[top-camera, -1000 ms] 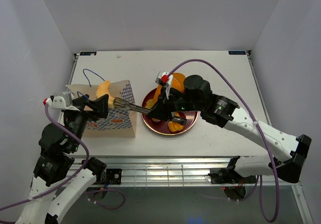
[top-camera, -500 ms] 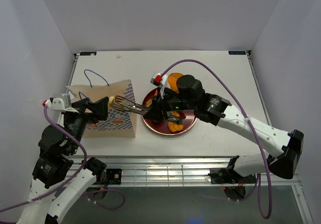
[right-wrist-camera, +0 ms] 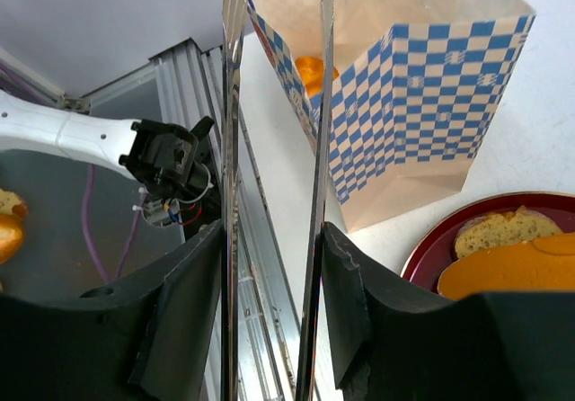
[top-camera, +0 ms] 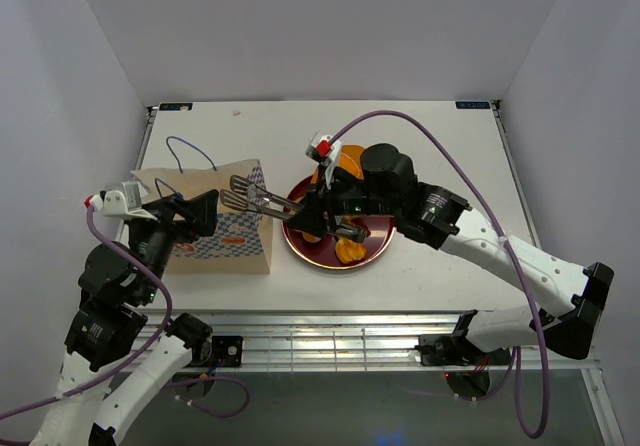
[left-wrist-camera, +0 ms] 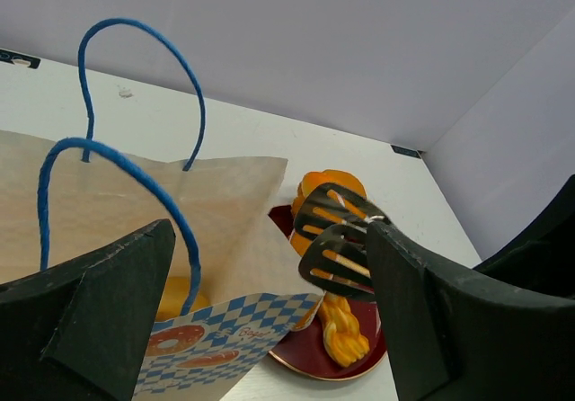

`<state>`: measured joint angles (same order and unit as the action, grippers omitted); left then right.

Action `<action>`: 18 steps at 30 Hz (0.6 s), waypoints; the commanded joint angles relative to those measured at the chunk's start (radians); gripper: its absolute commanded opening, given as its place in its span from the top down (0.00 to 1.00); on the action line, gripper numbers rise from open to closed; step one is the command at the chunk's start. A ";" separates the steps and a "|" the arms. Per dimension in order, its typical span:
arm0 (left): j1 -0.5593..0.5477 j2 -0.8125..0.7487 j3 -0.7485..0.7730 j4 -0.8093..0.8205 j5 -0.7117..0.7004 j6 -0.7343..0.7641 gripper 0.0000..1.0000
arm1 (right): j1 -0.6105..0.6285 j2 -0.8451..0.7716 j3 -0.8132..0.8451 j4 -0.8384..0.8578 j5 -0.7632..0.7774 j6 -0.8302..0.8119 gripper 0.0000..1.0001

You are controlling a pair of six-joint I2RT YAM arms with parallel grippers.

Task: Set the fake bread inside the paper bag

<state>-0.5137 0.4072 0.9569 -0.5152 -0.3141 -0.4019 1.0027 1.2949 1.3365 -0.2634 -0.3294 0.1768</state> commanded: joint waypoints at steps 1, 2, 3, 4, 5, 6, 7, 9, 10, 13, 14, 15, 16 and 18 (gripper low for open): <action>-0.003 0.025 0.002 0.006 -0.022 0.001 0.03 | 0.004 -0.057 0.082 0.059 0.039 0.018 0.49; -0.003 0.024 -0.006 0.007 -0.029 0.003 0.03 | 0.004 -0.062 0.087 0.059 0.049 0.020 0.48; -0.003 0.024 -0.018 0.009 -0.036 0.005 0.03 | 0.004 -0.075 0.089 0.059 0.070 0.024 0.48; -0.003 0.021 -0.026 0.014 -0.040 0.008 0.03 | 0.004 -0.085 0.089 0.059 0.081 0.027 0.48; -0.003 0.019 -0.032 0.027 -0.039 0.014 0.03 | 0.004 -0.094 0.086 0.059 0.098 0.032 0.48; -0.003 0.018 -0.036 0.038 -0.033 0.020 0.03 | 0.004 -0.112 0.081 0.059 0.134 0.035 0.48; -0.003 0.019 -0.043 0.047 -0.025 0.026 0.02 | 0.004 -0.124 0.073 0.059 0.151 0.036 0.48; -0.003 0.028 -0.038 0.066 -0.013 0.029 0.02 | 0.004 -0.161 0.040 0.058 0.231 0.042 0.47; -0.003 0.031 -0.034 0.067 -0.008 0.031 0.02 | 0.004 -0.176 0.024 0.053 0.259 0.052 0.47; -0.003 0.050 -0.030 0.070 -0.005 0.032 0.02 | 0.004 -0.253 -0.068 0.052 0.406 0.081 0.46; -0.003 0.051 -0.032 0.073 -0.005 0.034 0.02 | 0.004 -0.275 -0.127 0.053 0.468 0.101 0.45; -0.003 0.053 -0.033 0.076 -0.005 0.037 0.02 | 0.004 -0.316 -0.157 0.052 0.499 0.110 0.45; -0.003 0.054 -0.037 0.078 -0.005 0.038 0.02 | 0.004 -0.336 -0.186 0.052 0.524 0.121 0.44; -0.003 0.055 -0.044 0.083 -0.005 0.041 0.02 | 0.002 -0.383 -0.262 0.046 0.575 0.142 0.42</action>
<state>-0.5137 0.4526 0.9218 -0.4618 -0.3290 -0.3752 1.0023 0.9600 1.1481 -0.2363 0.0872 0.2684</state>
